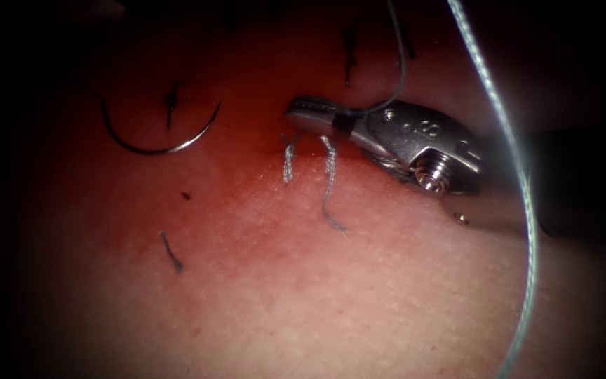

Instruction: Wound Closure

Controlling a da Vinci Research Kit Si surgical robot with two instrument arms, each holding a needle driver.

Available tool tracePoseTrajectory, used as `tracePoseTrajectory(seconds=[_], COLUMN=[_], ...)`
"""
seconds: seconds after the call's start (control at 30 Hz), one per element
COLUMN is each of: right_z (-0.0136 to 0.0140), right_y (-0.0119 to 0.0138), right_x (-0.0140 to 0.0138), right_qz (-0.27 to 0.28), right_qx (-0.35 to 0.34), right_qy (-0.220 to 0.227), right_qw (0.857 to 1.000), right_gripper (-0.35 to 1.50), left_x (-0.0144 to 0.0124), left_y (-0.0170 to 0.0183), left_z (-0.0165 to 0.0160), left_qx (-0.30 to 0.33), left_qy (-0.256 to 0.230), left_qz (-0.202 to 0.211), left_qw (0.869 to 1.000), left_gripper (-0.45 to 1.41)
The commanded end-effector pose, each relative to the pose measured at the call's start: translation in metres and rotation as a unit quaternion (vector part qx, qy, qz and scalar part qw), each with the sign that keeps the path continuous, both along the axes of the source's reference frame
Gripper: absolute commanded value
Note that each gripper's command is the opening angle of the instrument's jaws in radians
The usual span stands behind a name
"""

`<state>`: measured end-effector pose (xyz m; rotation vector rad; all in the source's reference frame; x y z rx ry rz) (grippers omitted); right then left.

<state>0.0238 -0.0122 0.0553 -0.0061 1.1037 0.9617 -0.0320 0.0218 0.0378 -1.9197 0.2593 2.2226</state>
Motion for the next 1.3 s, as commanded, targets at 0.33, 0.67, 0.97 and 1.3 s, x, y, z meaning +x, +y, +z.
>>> tracePoseTrajectory(seconds=[0.33,0.67,0.97,1.3], right_z=[-0.0026,-0.0062,-0.0096,-0.0133], right_y=[0.0038,0.0085,0.0107,0.0117], right_x=[-0.0082,-0.0166,-0.0206,-0.0222], right_qz=[0.011,0.031,0.024,-0.012], right_qx=[-0.016,-0.055,-0.078,-0.12], right_qy=[-0.015,-0.035,-0.076,-0.147], right_qw=[1.0,0.997,0.994,0.982], right_gripper=[1.31,1.31,1.37,1.47], left_x=[-0.0027,-0.0067,-0.01,-0.0123], left_y=[0.0008,-0.0014,-0.003,-0.0024], left_z=[0.0008,0.0057,0.0113,0.0179], left_qx=[-0.061,-0.178,-0.23,-0.239], left_qy=[0.03,0.139,0.214,0.25], left_qz=[0.021,0.077,0.125,0.155], left_qw=[0.997,0.971,0.941,0.925], left_gripper=[-0.45,-0.45,-0.45,-0.45])
